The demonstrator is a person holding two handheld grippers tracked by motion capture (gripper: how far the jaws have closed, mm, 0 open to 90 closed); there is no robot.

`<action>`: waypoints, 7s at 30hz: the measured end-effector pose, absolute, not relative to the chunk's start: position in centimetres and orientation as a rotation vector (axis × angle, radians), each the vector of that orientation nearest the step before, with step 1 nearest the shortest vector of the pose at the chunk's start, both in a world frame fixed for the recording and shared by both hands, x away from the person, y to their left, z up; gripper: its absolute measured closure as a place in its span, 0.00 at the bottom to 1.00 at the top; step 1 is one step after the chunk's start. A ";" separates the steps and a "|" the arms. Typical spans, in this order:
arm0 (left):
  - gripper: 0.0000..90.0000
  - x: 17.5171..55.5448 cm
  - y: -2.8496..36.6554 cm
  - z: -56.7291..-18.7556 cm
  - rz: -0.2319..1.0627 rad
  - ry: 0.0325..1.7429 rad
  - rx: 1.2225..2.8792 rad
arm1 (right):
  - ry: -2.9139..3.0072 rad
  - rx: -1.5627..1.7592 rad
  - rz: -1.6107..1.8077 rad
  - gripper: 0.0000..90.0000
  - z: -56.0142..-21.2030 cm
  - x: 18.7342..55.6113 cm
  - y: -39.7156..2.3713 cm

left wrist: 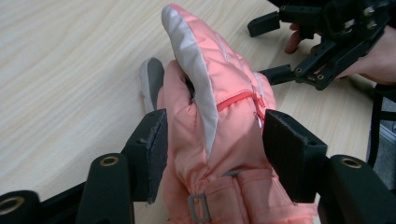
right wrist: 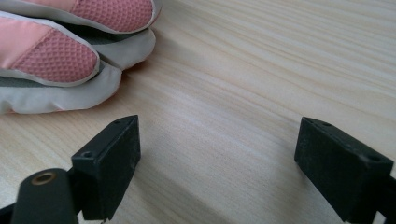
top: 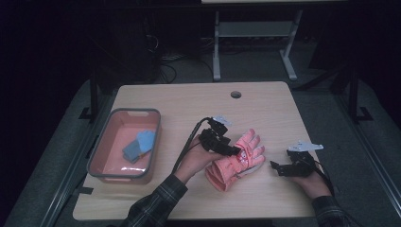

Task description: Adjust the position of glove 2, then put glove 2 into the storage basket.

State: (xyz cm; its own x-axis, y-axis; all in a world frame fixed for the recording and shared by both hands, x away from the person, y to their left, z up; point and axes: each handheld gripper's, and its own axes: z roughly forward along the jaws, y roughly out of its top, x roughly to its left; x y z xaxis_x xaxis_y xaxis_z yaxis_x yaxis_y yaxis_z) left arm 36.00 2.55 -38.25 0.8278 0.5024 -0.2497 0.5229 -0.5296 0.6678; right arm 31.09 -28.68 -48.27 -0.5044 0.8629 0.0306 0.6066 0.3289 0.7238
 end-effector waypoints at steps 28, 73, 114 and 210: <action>0.99 35.7 8.8 -37.9 0.068 0.721 2.215 | 2.331 1.013 1.342 1.00 -39.6 30.5 -21.5; 0.31 37.8 5.8 -39.4 -0.016 0.645 2.258 | 2.496 1.049 1.192 1.00 -44.0 33.8 -17.8; 0.27 38.4 0.5 -45.7 -0.338 0.641 2.373 | 2.535 1.000 1.090 1.00 -44.9 32.1 -18.4; 0.72 37.4 27.1 -30.4 0.019 1.037 1.971 | 2.228 1.325 0.974 0.13 -48.3 33.4 -27.4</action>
